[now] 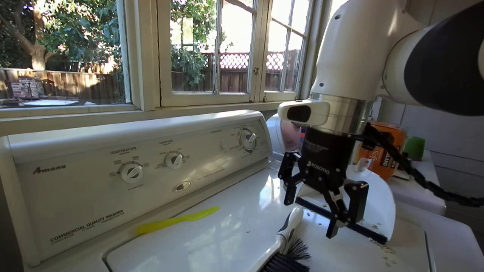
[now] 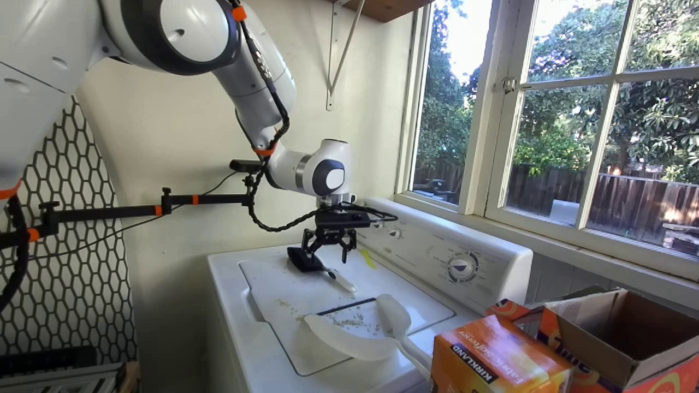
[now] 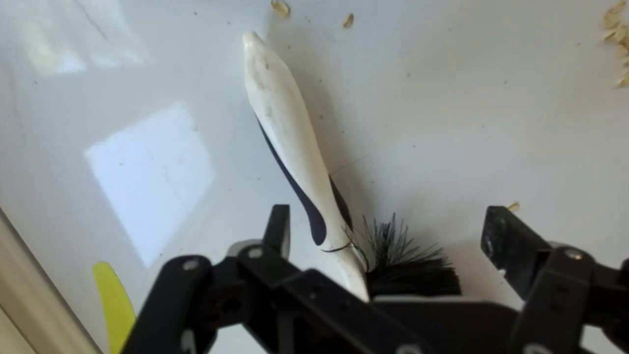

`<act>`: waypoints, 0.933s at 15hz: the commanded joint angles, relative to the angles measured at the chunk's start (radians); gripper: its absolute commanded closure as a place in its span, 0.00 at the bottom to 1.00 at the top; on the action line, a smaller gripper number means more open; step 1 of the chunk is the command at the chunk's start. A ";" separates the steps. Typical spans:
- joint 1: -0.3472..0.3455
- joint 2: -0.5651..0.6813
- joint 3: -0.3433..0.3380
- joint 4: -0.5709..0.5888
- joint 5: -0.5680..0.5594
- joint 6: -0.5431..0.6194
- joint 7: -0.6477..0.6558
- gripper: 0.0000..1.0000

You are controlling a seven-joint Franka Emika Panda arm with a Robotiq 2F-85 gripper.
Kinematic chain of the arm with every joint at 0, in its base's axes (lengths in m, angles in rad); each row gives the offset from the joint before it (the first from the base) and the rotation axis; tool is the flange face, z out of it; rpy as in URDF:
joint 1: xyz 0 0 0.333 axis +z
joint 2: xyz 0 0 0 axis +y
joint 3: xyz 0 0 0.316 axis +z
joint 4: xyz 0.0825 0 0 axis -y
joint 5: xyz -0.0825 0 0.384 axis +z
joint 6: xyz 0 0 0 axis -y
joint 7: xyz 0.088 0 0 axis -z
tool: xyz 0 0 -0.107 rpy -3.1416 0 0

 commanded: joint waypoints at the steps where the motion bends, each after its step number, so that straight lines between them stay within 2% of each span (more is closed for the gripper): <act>1: -0.003 0.054 0.004 0.022 -0.028 0.044 0.036 0.00; 14: -0.007 0.110 -0.045 0.056 -0.076 0.066 0.105 0.00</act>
